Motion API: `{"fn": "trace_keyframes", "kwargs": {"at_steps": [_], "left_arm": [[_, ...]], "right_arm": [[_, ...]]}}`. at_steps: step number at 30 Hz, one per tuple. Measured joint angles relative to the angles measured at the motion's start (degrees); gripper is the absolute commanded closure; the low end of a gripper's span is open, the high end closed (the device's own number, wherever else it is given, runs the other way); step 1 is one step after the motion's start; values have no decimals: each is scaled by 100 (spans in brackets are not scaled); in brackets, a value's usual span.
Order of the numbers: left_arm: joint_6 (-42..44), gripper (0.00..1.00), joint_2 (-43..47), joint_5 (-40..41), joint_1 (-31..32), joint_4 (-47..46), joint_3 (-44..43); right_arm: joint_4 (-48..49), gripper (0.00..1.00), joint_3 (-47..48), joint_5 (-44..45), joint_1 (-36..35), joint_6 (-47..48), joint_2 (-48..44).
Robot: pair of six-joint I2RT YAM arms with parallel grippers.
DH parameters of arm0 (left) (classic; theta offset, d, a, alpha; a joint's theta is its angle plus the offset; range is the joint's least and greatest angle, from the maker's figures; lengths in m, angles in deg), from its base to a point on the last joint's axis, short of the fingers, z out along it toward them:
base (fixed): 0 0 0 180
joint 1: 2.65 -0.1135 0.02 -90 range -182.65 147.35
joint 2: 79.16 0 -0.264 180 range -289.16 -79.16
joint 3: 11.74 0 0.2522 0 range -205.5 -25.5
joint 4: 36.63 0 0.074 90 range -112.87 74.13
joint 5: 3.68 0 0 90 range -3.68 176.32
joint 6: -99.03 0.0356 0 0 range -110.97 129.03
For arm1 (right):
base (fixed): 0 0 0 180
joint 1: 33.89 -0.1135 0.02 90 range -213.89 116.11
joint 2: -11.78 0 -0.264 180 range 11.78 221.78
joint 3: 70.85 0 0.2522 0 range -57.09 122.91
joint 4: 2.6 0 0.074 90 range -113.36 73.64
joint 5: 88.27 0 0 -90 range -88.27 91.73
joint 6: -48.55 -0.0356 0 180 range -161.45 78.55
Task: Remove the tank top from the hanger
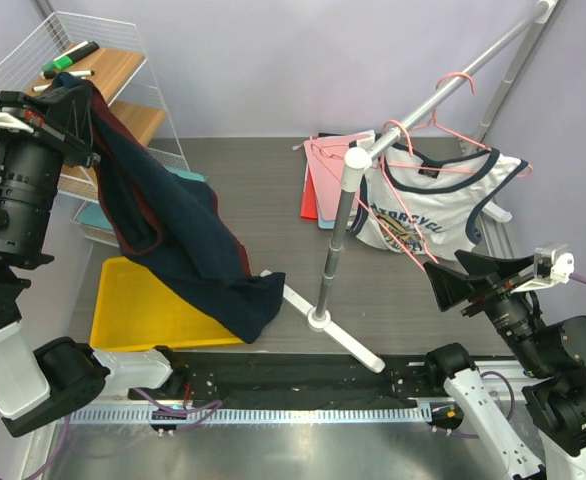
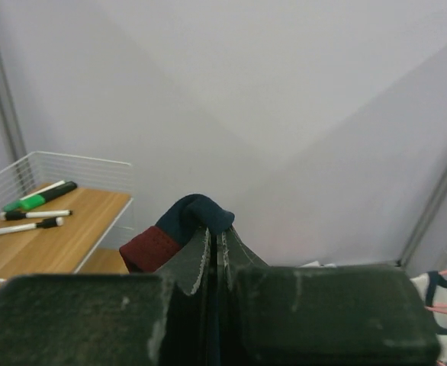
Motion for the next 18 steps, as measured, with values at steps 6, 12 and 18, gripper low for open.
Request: {"fn": "trace_keyframes", "kwargs": {"at_steps": [6,12,18], "left_arm": [[868,100,-7,767,22,-258,0],[1641,100,2,1314,271,-785,-83],[2225,100,243,1731,588,-1298,-114]], "right_arm": [[-105,19,46,-42,0,22,-2],[-160,19,46,-83,0,48,2],[-181,19,131,-157,0,72,192]]}}
